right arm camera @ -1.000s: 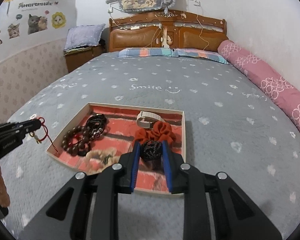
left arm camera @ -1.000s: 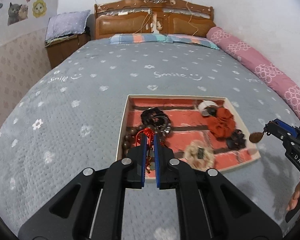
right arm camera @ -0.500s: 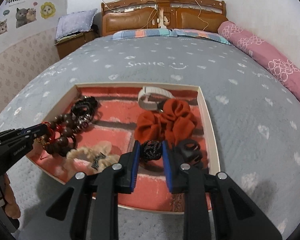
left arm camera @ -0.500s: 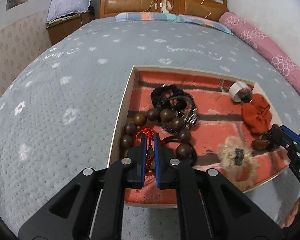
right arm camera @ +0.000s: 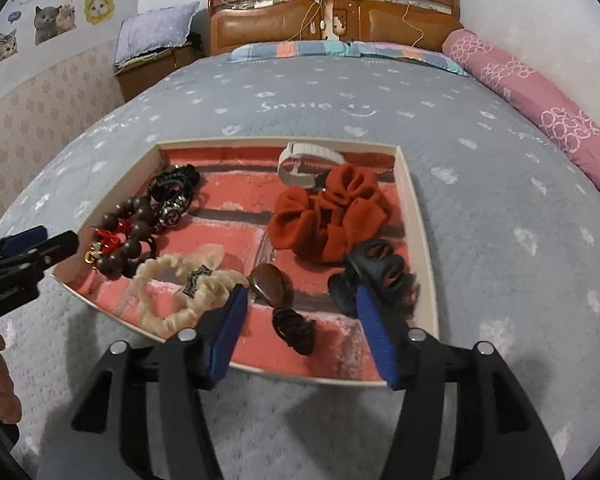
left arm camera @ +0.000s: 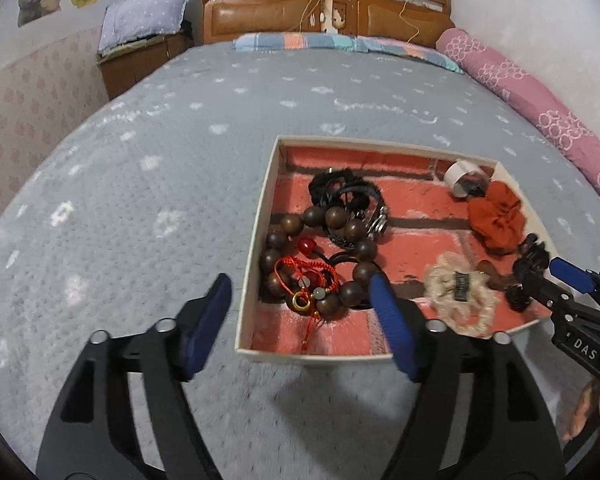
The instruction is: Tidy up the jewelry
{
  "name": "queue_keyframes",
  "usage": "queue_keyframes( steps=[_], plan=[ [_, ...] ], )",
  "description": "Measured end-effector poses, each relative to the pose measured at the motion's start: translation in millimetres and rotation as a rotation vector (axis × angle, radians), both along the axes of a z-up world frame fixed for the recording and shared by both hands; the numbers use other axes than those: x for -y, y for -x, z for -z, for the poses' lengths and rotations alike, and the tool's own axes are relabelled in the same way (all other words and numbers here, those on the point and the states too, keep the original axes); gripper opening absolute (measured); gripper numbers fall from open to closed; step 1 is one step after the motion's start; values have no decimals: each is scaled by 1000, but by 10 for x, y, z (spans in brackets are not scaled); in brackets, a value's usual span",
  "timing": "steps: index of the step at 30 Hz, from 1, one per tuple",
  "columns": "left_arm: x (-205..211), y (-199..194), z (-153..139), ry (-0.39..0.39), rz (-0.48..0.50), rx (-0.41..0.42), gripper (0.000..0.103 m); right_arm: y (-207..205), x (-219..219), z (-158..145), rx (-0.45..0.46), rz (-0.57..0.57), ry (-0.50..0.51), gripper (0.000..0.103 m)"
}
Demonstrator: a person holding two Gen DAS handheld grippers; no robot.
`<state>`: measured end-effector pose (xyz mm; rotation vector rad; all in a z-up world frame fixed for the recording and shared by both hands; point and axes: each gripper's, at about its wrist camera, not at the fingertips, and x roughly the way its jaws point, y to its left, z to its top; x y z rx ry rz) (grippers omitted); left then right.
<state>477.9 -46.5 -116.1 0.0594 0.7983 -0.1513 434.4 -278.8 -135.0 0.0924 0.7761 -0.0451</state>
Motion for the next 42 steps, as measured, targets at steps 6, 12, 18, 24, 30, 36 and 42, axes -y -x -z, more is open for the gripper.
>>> queue_keyframes(
  steps=[6, 12, 18, 24, 30, 36, 42],
  plan=[
    [-138, 368, -476, 0, -14, 65, 95, 301, 88, -372, 51, 19, 8, 72],
    [-342, 925, -911, 1, -47, 94, 98, 950, 110, -875, 133, 53, 43, 93],
    [-429, 1669, -1010, -72, -59, 144, 98, 1689, 0, -1064, 198, 52, 78, 99],
    [-476, 2563, -1016, -75, -72, 243, 98, 2435, -135, -946, 235, 72, 104, 99],
    [-522, 3083, -978, -22, -106, 261, 98, 3055, -230, -988, 296, 97, 111, 99],
    [-425, 3584, -1150, -25, -96, 375, 98, 3476, -371, -1210, 380, 104, 157, 99],
    [-358, 3833, -1350, -10, -79, 454, 98, 3741, -506, -1387, 446, 100, 183, 99]
  ],
)
